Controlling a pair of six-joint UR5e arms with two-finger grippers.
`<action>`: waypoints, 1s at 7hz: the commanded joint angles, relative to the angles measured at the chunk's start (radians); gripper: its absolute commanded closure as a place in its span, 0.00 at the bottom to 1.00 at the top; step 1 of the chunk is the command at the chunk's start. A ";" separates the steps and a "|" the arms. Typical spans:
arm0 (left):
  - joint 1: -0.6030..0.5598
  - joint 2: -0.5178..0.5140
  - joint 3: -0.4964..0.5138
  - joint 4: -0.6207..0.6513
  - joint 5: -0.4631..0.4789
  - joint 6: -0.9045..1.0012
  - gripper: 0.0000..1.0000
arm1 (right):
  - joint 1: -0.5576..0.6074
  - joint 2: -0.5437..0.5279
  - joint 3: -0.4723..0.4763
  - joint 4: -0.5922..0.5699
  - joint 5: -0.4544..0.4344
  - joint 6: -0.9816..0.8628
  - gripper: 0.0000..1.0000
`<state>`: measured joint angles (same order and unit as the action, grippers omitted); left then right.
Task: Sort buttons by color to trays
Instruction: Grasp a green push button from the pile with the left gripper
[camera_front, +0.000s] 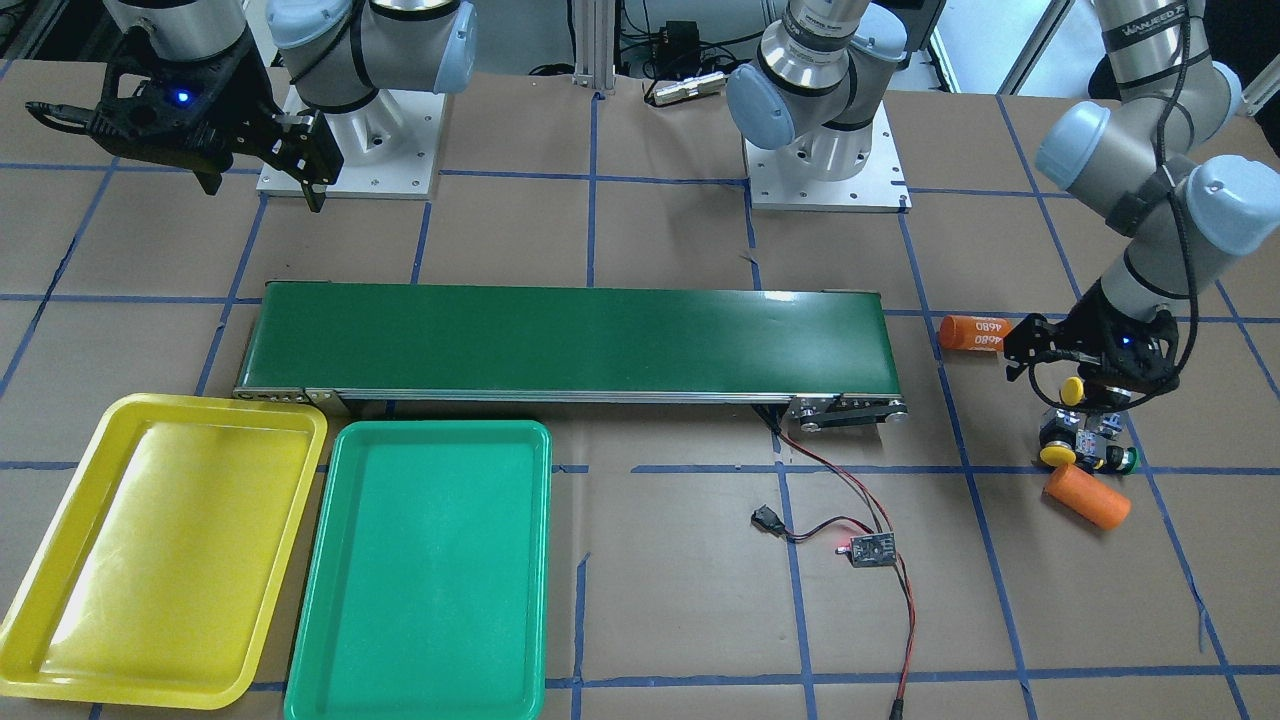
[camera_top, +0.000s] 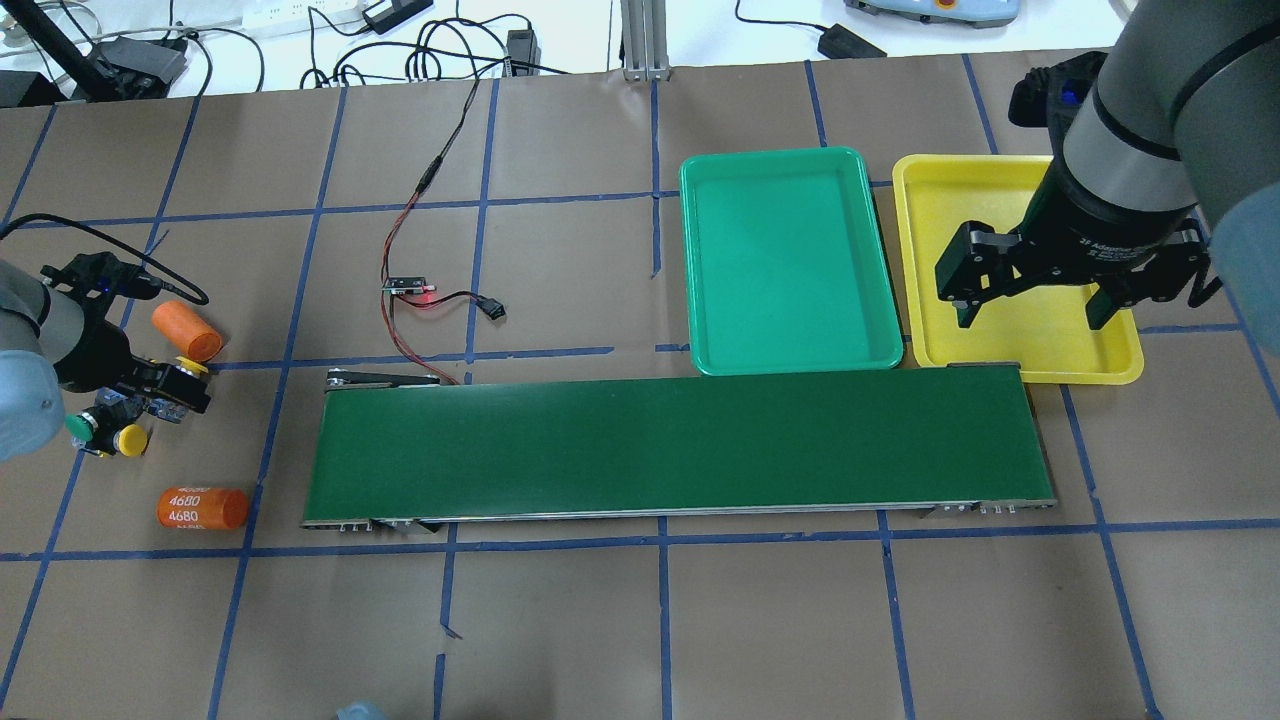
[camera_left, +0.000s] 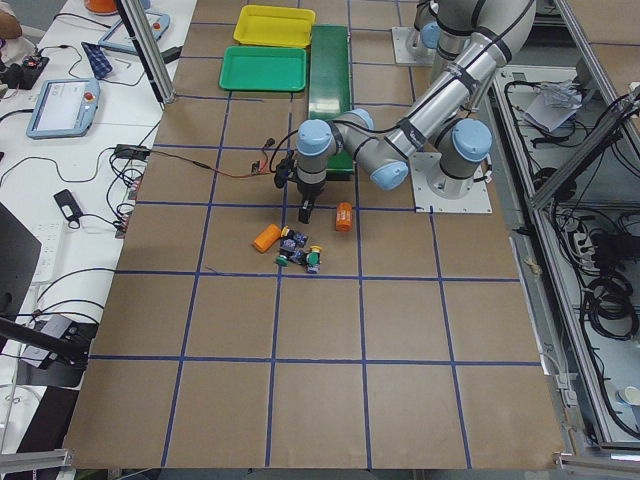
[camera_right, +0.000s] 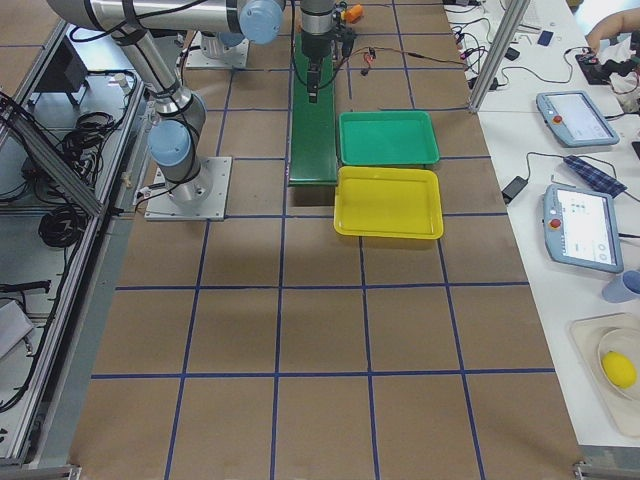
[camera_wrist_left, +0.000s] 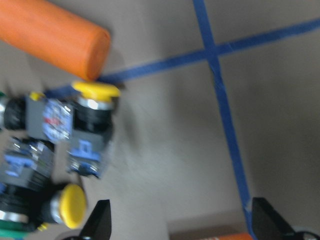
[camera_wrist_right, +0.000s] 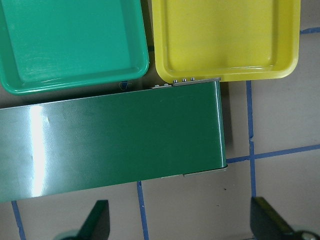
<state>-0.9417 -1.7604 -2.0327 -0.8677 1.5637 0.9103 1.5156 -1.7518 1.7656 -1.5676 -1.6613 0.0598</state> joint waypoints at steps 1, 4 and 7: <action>0.042 -0.106 0.107 0.003 0.009 0.210 0.04 | 0.000 0.000 0.000 0.003 0.000 0.000 0.00; 0.196 -0.186 0.167 -0.014 0.009 0.383 0.00 | 0.000 0.000 0.000 -0.005 0.000 0.000 0.00; 0.192 -0.189 0.152 -0.036 0.041 0.381 0.17 | -0.002 0.000 -0.002 -0.006 0.000 -0.002 0.00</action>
<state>-0.7501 -1.9461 -1.8798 -0.8972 1.5935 1.2900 1.5143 -1.7518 1.7643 -1.5719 -1.6620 0.0585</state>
